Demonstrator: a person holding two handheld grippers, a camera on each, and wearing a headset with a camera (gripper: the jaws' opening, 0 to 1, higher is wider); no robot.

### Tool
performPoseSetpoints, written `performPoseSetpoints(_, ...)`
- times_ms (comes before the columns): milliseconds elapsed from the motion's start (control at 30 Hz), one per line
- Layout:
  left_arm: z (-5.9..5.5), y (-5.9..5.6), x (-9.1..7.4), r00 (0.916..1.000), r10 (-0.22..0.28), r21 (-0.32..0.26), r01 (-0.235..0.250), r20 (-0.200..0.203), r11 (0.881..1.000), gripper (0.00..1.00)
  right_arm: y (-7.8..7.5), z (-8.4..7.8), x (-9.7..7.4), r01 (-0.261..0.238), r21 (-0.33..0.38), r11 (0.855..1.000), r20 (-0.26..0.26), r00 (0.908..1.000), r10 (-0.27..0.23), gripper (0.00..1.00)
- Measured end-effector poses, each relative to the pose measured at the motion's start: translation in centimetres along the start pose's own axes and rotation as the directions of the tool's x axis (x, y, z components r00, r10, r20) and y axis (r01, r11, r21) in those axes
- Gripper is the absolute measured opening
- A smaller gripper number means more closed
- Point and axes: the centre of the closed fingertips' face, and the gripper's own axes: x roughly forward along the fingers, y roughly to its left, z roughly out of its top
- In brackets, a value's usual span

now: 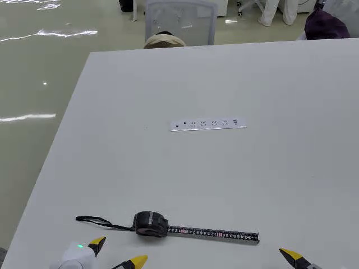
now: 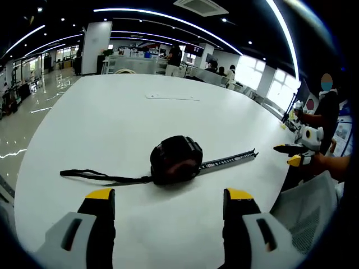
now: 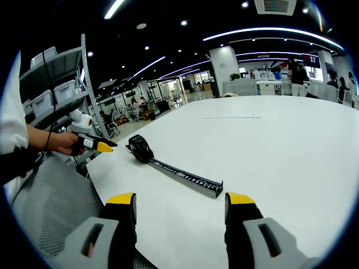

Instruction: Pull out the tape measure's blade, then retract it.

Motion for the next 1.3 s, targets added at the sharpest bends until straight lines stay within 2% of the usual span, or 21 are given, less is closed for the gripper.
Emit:
performPoseSetpoints(467, 0.5, -0.6, 1.5, 0.9999, 0.011, -0.018, -0.011, -0.004, 1.000, 0.81, 0.0, -0.1, 0.3, -0.008, -0.005, 1.000, -0.007, 0.9999, 0.008, 0.64)
performPoseSetpoints(600, 0.6, -0.7, 1.9, 0.9997, 0.021, 0.007, -0.021, -0.010, 1.000, 0.81, -0.1, 0.0, 0.3, -0.008, -0.006, 1.000, -0.006, 0.9999, 0.008, 0.63)
performPoseSetpoints(1000, 0.3, -1.1, 2.8, 0.9995, 0.024, -0.021, -0.025, -0.019, 0.999, 0.81, 0.0, -0.1, 0.8, -0.016, -0.006, 1.000, -0.009, 0.9998, 0.016, 0.63)
performPoseSetpoints(1300, 0.3, -1.7, 3.6, 0.9992, 0.028, -0.007, -0.028, -0.030, 1.000, 0.81, -0.3, 0.1, 0.8, -0.020, -0.006, 1.000, -0.002, 0.9998, 0.020, 0.62)
